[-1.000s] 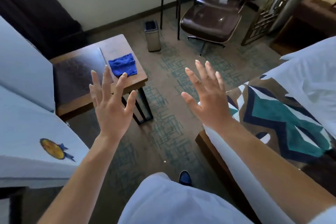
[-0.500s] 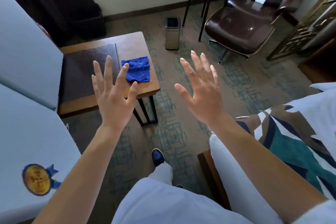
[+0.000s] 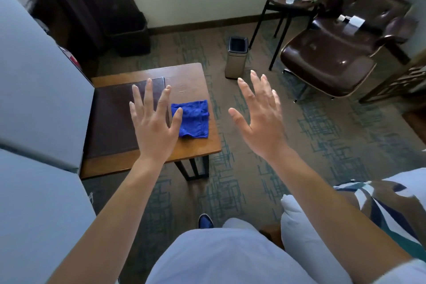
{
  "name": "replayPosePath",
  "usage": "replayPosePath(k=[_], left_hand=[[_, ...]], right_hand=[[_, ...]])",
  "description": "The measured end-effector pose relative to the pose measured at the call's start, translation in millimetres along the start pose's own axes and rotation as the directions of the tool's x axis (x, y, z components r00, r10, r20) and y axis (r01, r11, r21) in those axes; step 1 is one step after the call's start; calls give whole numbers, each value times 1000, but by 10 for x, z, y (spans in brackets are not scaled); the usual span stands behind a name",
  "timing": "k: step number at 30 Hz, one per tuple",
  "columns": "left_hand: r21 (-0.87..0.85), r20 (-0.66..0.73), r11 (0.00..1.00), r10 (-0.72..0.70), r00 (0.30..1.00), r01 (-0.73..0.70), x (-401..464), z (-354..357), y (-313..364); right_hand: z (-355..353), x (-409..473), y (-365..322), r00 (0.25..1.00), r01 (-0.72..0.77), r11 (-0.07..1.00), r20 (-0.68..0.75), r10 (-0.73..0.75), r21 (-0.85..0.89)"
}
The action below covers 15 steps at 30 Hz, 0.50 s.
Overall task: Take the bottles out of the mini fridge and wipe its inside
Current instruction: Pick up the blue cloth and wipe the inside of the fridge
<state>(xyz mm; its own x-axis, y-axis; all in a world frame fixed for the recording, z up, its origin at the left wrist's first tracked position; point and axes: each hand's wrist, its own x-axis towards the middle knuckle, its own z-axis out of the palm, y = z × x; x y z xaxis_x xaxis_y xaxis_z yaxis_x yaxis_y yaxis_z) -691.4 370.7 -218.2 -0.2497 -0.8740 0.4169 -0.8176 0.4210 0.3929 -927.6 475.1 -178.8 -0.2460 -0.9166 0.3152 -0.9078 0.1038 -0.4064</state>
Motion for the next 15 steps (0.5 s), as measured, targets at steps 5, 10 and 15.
replayPosePath(k=[5,10,15], left_hand=[[65,81,994,-92,992,87,87,236,-384],[78,231,977,-211,950,199,239,558,-680],[167,350,939,-343,872,302,418,844,-858]], right_hand=[[568,459,91,994,22,999,109,-26,33],[1228,856,263,980,20,992,192,-44,123],[1789,1158,513,960,-42,991,281,5,127]])
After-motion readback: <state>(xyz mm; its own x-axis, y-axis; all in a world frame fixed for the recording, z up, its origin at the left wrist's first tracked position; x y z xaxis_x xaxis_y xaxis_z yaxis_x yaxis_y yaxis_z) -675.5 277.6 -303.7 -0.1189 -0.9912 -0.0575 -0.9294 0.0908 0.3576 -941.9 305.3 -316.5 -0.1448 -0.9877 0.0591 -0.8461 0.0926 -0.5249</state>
